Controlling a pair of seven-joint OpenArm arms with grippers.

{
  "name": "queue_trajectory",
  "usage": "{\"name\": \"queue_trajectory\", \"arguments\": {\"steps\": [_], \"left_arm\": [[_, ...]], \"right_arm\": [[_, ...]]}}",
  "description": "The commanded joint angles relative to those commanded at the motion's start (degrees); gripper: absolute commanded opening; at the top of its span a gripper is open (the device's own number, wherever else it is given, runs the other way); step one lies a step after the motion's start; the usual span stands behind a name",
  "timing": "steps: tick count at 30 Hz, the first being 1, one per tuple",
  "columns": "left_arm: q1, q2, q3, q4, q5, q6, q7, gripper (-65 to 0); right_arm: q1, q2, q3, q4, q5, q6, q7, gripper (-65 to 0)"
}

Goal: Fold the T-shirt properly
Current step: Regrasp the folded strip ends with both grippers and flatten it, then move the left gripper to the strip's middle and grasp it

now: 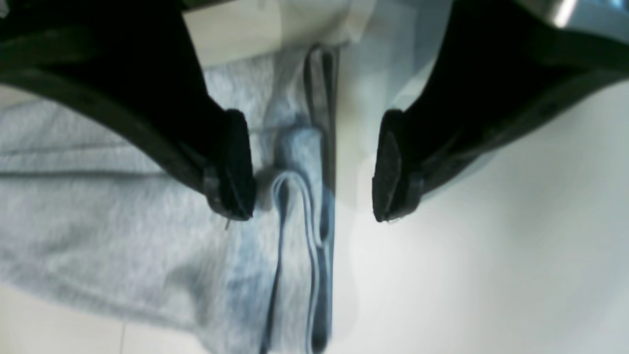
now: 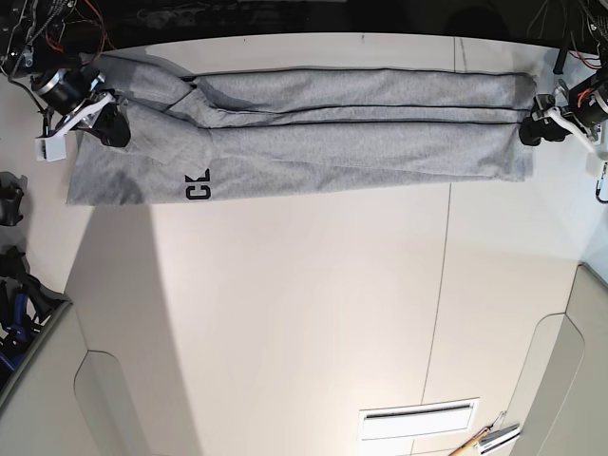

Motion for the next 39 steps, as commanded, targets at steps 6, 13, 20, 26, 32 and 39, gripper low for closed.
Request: {"name": "queue_trajectory", "arguments": {"steps": [6, 13, 20, 26, 32, 39], "left_arm": [[1.60, -0.02, 0.04, -0.04, -2.03, 0.00, 0.02, -24.0], [3.61, -0.02, 2.03, -0.04, -5.20, 0.00, 0.00, -24.0], [3.58, -0.02, 6.71, -0.04, -6.25, 0.00, -2.10, -25.9], [2.75, -0.04, 6.75, -0.04, -6.25, 0.00, -4.26, -65.0], [-1.88, -0.57, 6.64, -0.02, -4.72, 0.00, -3.89, -65.0], [-7.78, -2.58, 6.64, -0.02, 2.69, 1.24, -4.13, -65.0]], "right_arm": [[0.04, 0.00, 0.00, -0.15, 3.30, 0.00, -0.20, -65.0], [0.17, 0.00, 0.00, -0.13, 4.13, 0.00, -0.20, -65.0], [0.15, -0.02, 0.00, -0.13, 6.25, 0.00, -1.31, -65.0], [0.17, 0.00, 0.00, -0.11, 8.24, 0.00, -1.90, -65.0], [0.11, 0.00, 0.02, 2.47, 9.25, 0.02, -2.64, -65.0], [-0.20, -0.04, 0.02, 9.90, 9.22, 0.00, -6.23, -50.9]]}}
